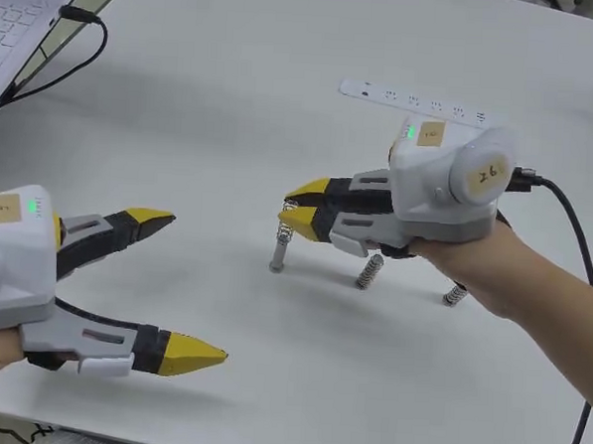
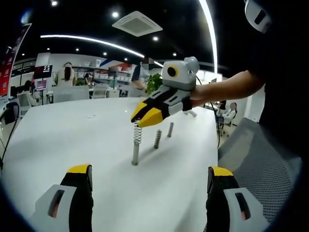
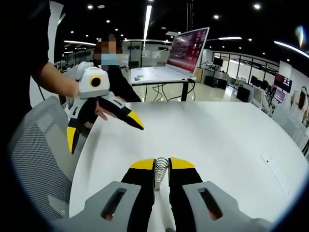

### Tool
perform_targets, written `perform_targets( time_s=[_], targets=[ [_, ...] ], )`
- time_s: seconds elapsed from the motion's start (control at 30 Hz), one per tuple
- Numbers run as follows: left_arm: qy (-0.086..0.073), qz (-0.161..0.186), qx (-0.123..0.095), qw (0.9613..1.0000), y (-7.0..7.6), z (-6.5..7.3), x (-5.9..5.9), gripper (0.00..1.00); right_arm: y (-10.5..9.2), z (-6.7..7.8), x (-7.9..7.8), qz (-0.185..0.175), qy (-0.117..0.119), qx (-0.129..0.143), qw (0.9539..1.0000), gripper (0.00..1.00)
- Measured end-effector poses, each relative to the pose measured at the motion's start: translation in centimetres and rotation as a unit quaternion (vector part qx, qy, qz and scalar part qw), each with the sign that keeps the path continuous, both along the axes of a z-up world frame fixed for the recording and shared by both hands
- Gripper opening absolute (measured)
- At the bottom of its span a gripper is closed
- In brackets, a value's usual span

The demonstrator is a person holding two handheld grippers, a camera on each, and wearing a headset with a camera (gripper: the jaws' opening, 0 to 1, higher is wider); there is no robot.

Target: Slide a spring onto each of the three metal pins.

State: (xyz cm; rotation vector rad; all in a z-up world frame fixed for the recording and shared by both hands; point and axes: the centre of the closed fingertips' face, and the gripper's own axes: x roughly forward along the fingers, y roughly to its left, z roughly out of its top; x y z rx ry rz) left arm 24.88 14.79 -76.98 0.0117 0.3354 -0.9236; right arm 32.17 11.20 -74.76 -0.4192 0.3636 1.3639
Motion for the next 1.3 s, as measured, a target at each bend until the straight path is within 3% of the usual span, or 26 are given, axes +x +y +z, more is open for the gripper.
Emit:
perform_targets(
  time_s=[0.53,0.97,1.3],
  targets=[
    [0.003,0.003,0.001,1.0000,0.3,-0.2,0.0,0.96,0.1,-0.9,0.0,-0.003,0.011,-0.005,0.9999,0.08],
    [0.007,-0.001,0.001,1.0000,-0.1,-0.6,-0.3,0.96,0.4,-2.7,0.2,-0.003,0.016,-0.018,0.9997,0.08],
    [0.005,0.002,-0.001,1.0000,-0.1,-0.5,-0.2,0.95,0.3,-4.9,-0.2,-0.005,0.022,-0.035,0.9991,0.08]
  ],
)
